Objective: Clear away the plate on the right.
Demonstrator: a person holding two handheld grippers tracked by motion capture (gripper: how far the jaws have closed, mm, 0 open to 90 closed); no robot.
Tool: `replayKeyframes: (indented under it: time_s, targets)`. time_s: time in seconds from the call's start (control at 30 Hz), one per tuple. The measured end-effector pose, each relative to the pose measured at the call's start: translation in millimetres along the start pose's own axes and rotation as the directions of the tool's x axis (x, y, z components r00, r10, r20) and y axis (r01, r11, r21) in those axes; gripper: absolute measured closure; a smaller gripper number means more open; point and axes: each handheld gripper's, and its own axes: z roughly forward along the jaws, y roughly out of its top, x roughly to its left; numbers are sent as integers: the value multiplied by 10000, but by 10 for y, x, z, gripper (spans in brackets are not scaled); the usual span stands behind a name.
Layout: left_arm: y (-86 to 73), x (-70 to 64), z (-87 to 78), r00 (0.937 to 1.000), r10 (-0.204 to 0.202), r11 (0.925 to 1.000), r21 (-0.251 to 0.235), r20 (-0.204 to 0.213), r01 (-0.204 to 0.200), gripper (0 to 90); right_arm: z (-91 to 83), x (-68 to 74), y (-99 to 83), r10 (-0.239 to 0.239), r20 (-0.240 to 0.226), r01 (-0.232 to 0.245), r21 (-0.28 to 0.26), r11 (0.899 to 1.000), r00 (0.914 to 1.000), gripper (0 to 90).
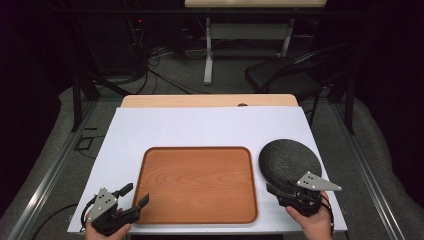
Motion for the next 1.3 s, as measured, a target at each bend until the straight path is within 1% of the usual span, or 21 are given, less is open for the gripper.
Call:
replayKeyframes:
  time_s: [0.13,0.27,0.33,0.37,0.43,0.6,0.67,0.7,0.73,0.77,0.8,0.83,0.97,1.03,1.07,1.1,1.13,1.2,1.23,1.27,1.3]
  targets:
    - [-1,6,1,10000,-36,10000,-50,58,37,320,-1,-1,-1,37,82,-38,48,10000,10000,473]
    - [2,1,3,10000,-35,10000,-36,-2,35,320,3,1,-4,-15,185,13,102,9999,9998,442]
    - [2,1,5,10000,-50,10000,-8,-1,50,320,-14,-14,-2,-43,210,41,136,9999,9998,459]
    - [1,1,5,10000,-48,10000,7,3,48,320,-27,-17,3,36,270,-39,115,9999,9996,460]
    - [-1,3,2,10000,-43,10000,-4,44,43,320,-54,-44,18,-10,453,9,6,10000,9990,456]
    - [-1,10,-5,9999,-146,9999,-12,62,146,320,-106,-129,44,258,717,-264,75,9996,9971,431]
    - [0,11,-3,9998,-185,9998,1,54,185,321,-153,-225,90,613,865,-618,32,9981,9944,428]
    - [-1,12,-1,9997,-215,9998,0,79,215,321,-165,-263,108,677,921,-679,-7,9977,9934,428]
    - [-1,12,-1,9997,-215,9998,0,79,215,321,-165,-263,108,677,921,-679,-7,9977,9934,428]
    - [-1,9,-2,9997,-228,9997,7,54,228,321,-177,-301,126,754,999,-762,47,9971,9921,426]
    - [-2,9,-3,9997,-229,9997,13,54,229,321,-197,-388,157,826,1194,-845,111,9964,9894,423]
    - [-2,9,-3,9997,-229,9997,17,54,229,321,-197,-388,157,826,1194,-845,111,9964,9894,423]
    - [-3,15,1,9996,-263,9996,54,56,263,321,-231,-566,183,1181,1511,-1225,201,9923,9814,414]
    - [-5,20,11,9995,-310,9995,66,76,309,318,-241,-656,179,1442,1642,-1518,346,9878,9758,398]
    - [-7,21,16,9994,-337,9994,108,69,336,318,-241,-656,179,1442,1642,-1518,346,9878,9758,398]
    - [-8,20,27,9993,-355,9993,145,70,354,311,-243,-699,168,1571,1691,-1664,427,9851,9730,390]
    - [-8,20,27,9993,-355,9993,145,70,354,310,-243,-699,168,1571,1691,-1664,427,9851,9730,390]
    - [-7,18,27,9994,-352,9992,172,47,351,307,-247,-742,155,1771,1711,-1875,467,9811,9692,389]
    - [-8,18,26,9993,-365,9992,170,44,364,307,-253,-762,150,1909,1739,-2013,438,9786,9661,388]
    - [-8,17,26,9992,-387,9991,167,43,386,306,-271,-803,146,2171,1775,-2268,364,9732,9599,388]
    - [-8,20,25,9991,-415,9990,164,73,414,305,-282,-824,146,2240,1814,-2337,336,9717,9576,387]
